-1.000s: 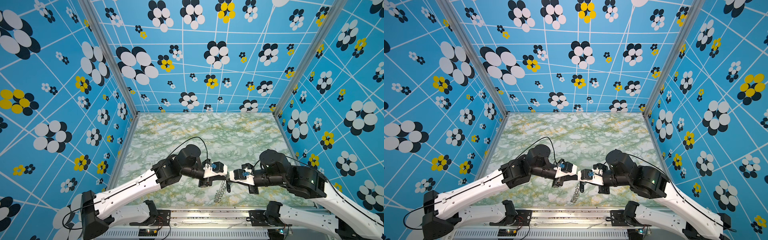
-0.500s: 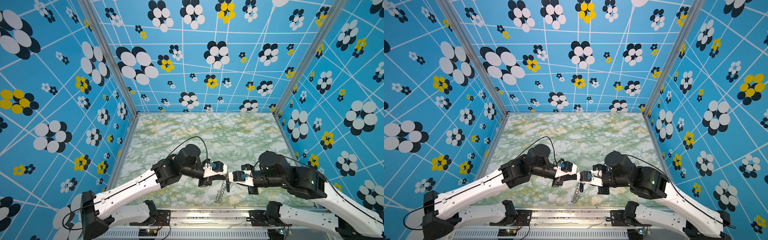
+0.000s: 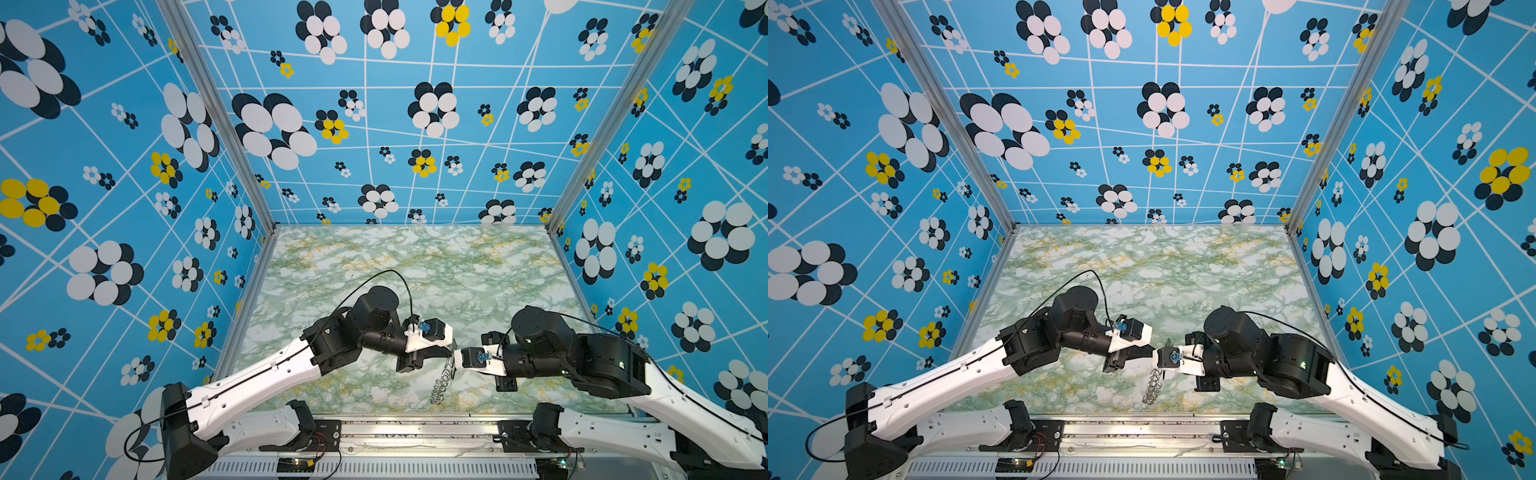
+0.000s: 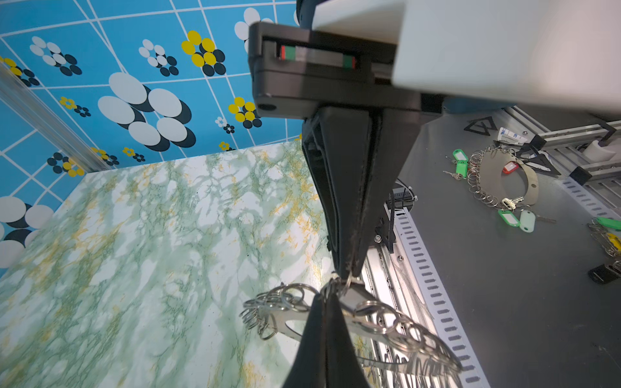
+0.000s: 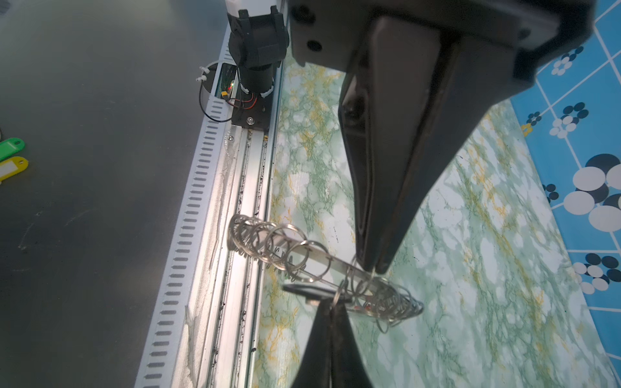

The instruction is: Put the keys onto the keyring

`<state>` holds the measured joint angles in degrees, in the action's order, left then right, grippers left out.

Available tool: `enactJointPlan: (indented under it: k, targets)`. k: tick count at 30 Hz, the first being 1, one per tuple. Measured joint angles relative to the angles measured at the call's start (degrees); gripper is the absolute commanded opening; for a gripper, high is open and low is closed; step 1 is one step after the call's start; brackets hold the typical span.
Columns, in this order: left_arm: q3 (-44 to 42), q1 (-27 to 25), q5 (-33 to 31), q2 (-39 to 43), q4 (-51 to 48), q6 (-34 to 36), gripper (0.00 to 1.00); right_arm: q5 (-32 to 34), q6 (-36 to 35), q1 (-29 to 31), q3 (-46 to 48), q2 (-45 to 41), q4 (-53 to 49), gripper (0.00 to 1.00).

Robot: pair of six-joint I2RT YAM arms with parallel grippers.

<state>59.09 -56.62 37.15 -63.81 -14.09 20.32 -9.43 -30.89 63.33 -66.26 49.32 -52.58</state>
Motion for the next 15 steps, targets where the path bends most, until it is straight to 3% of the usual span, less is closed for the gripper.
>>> enactJointPlan:
  k: [15]
  targets:
    - [0.0,0.3,0.9,0.0,0.3,-1.3,0.00,1.7,0.0,1.0,0.2,0.0,0.3,0.00]
